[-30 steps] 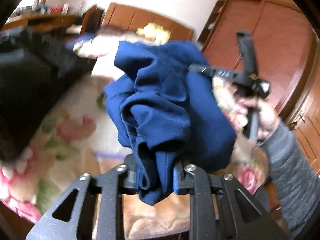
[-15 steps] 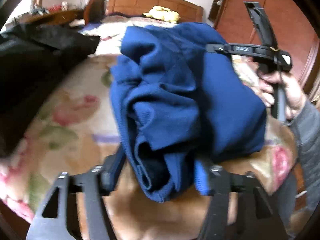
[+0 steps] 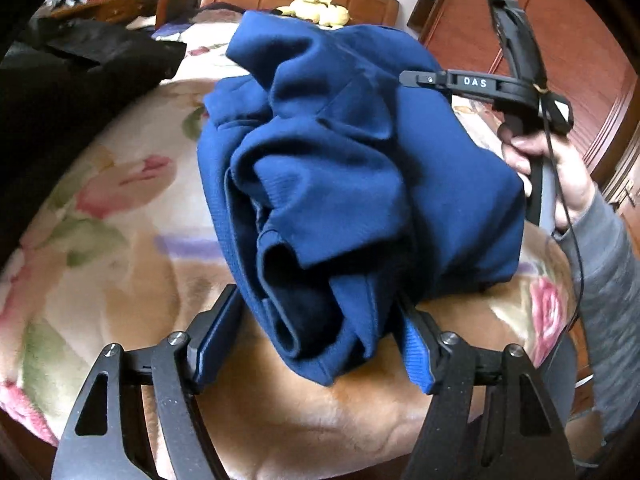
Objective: Fold large clothes
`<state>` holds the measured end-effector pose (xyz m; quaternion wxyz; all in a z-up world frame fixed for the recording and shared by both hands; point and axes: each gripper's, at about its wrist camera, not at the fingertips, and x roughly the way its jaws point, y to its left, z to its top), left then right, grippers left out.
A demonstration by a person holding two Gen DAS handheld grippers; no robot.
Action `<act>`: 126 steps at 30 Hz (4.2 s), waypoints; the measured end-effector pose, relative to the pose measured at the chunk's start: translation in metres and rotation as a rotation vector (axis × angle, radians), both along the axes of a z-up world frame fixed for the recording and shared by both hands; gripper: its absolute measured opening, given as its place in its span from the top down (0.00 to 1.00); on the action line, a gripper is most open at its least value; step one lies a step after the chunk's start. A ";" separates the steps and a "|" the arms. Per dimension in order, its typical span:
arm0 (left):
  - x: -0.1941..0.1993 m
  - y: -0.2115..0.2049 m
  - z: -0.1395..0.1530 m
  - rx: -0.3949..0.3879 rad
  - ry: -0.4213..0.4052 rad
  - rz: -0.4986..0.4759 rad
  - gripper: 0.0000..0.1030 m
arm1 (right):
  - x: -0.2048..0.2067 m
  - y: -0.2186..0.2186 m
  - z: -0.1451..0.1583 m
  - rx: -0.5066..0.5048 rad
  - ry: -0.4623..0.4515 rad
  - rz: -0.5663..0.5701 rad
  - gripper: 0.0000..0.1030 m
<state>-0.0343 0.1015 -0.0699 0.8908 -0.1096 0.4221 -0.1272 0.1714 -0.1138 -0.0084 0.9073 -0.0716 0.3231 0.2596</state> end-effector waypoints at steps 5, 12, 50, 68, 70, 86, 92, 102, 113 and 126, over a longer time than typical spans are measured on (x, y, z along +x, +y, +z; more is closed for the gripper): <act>0.006 0.000 0.006 -0.057 -0.014 -0.034 0.57 | 0.000 -0.001 -0.001 0.010 0.007 -0.006 0.89; -0.002 -0.006 0.027 -0.020 -0.093 -0.004 0.78 | -0.010 -0.003 0.011 0.035 -0.046 -0.010 0.90; -0.032 0.289 0.162 0.334 -0.224 0.431 0.73 | 0.011 0.283 0.100 0.165 -0.121 0.220 0.88; -0.080 0.258 0.191 0.397 -0.412 0.523 0.29 | -0.047 0.184 0.064 0.138 -0.103 0.251 0.38; -0.085 0.243 0.196 0.389 -0.432 0.511 0.25 | -0.064 0.165 0.062 0.139 -0.119 0.235 0.38; -0.036 0.082 0.190 0.331 -0.505 0.312 0.20 | -0.134 0.049 0.059 0.119 -0.225 0.034 0.19; -0.011 0.027 0.181 0.300 -0.511 0.236 0.19 | -0.150 0.005 0.062 0.146 -0.261 -0.085 0.19; 0.036 -0.036 0.168 0.234 -0.493 0.173 0.19 | -0.156 -0.040 0.059 0.138 -0.310 -0.264 0.19; 0.077 -0.092 0.155 0.237 -0.526 0.142 0.19 | -0.145 -0.048 0.046 0.124 -0.358 -0.366 0.19; 0.084 -0.110 0.122 0.277 -0.581 0.167 0.19 | -0.145 -0.058 0.017 0.084 -0.387 -0.450 0.19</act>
